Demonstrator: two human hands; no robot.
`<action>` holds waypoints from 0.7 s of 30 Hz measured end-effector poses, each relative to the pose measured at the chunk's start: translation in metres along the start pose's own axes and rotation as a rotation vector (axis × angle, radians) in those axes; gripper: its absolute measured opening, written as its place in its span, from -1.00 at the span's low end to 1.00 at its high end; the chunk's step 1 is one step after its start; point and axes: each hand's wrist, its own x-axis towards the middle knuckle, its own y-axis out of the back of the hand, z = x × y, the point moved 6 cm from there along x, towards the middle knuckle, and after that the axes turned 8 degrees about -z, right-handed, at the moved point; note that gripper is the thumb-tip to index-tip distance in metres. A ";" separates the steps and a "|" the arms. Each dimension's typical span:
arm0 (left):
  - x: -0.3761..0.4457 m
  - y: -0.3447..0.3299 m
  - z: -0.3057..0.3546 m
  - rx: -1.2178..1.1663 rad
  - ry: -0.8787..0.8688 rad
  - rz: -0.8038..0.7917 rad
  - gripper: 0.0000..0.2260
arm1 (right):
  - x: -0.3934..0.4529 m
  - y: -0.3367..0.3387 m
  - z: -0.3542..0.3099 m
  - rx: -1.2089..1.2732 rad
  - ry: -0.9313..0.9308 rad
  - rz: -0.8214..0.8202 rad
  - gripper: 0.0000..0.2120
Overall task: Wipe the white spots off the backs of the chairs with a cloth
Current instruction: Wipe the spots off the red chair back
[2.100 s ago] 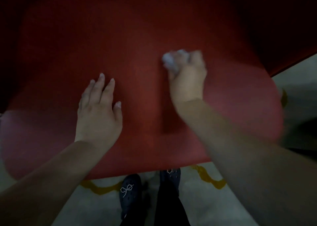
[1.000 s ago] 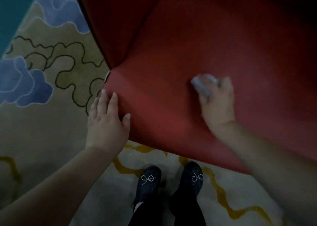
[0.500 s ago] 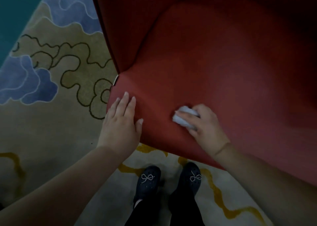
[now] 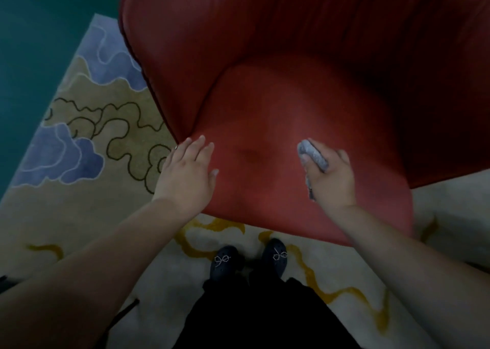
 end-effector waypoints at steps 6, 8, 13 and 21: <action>-0.018 0.058 0.042 0.159 -0.089 -0.015 -0.49 | -0.015 0.078 -0.052 0.095 -0.030 -0.006 -0.72; -0.019 0.077 0.052 0.181 -0.106 -0.019 -0.48 | -0.013 0.097 -0.070 0.103 -0.035 0.024 -0.74; -0.019 0.110 0.064 0.156 -0.124 -0.034 -0.48 | -0.009 0.103 -0.103 0.166 -0.090 0.043 -0.74; 0.015 0.184 0.039 0.313 -0.415 0.037 -0.47 | -0.003 0.039 -0.157 0.155 -0.196 0.065 -0.79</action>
